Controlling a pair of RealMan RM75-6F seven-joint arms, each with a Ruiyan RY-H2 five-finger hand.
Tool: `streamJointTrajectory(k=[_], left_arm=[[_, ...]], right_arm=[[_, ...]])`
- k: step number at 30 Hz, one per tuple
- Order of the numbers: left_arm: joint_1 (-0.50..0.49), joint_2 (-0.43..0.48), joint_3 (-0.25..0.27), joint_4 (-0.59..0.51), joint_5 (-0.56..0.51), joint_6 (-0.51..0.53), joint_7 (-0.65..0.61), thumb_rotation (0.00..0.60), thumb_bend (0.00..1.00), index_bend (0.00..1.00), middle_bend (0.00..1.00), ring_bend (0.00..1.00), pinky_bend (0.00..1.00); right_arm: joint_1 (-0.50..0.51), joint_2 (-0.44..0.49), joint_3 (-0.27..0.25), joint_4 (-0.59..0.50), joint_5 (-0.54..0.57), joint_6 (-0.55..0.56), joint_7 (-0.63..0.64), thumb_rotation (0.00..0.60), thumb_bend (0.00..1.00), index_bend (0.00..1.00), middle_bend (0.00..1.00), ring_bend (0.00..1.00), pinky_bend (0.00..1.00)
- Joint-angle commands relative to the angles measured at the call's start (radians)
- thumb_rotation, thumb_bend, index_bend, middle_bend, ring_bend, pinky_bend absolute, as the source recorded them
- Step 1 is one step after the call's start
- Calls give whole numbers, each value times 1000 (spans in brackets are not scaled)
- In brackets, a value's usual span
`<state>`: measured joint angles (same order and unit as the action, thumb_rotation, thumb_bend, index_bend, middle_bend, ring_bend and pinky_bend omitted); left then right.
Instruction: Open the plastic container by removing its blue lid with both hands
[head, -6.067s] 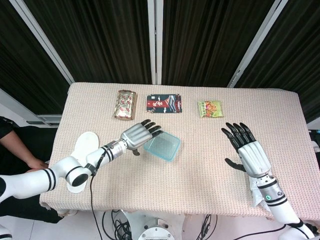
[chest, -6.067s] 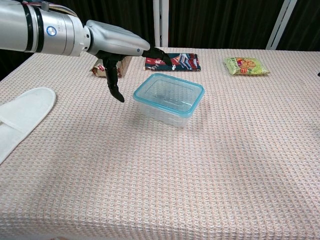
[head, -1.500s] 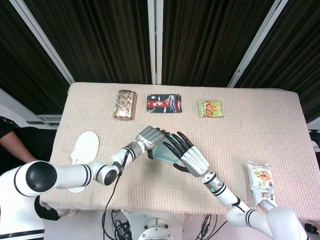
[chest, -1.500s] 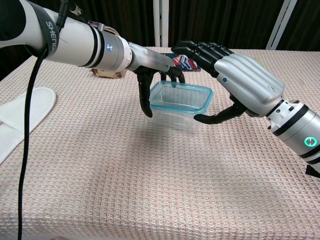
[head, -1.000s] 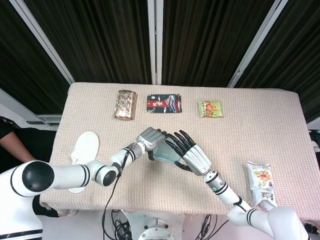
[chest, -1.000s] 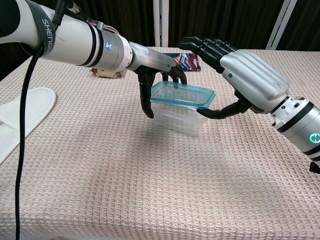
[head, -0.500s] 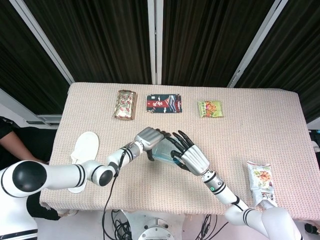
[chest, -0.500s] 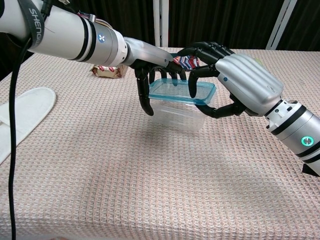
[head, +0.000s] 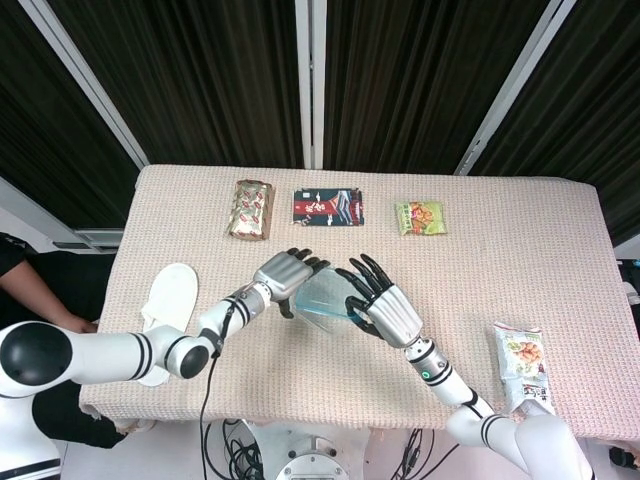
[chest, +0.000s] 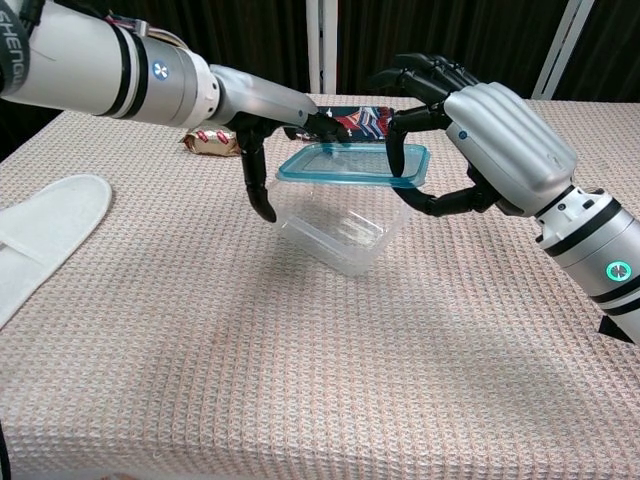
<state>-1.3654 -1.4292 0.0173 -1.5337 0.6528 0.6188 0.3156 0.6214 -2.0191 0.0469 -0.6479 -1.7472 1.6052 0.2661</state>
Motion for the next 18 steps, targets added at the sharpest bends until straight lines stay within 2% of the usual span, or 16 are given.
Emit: streamJointTrajectory(k=[1, 5, 11, 15, 18], left_arm=[[19, 16, 3, -15, -1, 19, -4, 600, 0, 23, 40, 0, 83], [53, 45, -7, -31, 19, 40, -29, 600, 0, 15, 2, 0, 67], [111, 112, -12, -59, 48, 63, -70, 600, 0, 14, 0, 0, 55], [178, 145, -4, -73, 87, 131, -90, 600, 0, 14, 0, 0, 47], [245, 165, -1, -84, 129, 197, -118, 600, 0, 14, 0, 0, 47]], right_arm=[[2, -2, -2, 11, -1, 7, 10, 600, 362, 726, 152, 0, 0], [1, 5, -7, 17, -4, 18, 10, 600, 362, 727, 154, 0, 0], [-19, 52, -5, 8, -1, 61, -12, 600, 364, 727, 155, 0, 0], [-53, 110, 13, -5, 34, 75, -28, 600, 364, 727, 155, 0, 0], [-76, 159, 36, -23, 87, 31, -23, 600, 363, 708, 152, 0, 0]])
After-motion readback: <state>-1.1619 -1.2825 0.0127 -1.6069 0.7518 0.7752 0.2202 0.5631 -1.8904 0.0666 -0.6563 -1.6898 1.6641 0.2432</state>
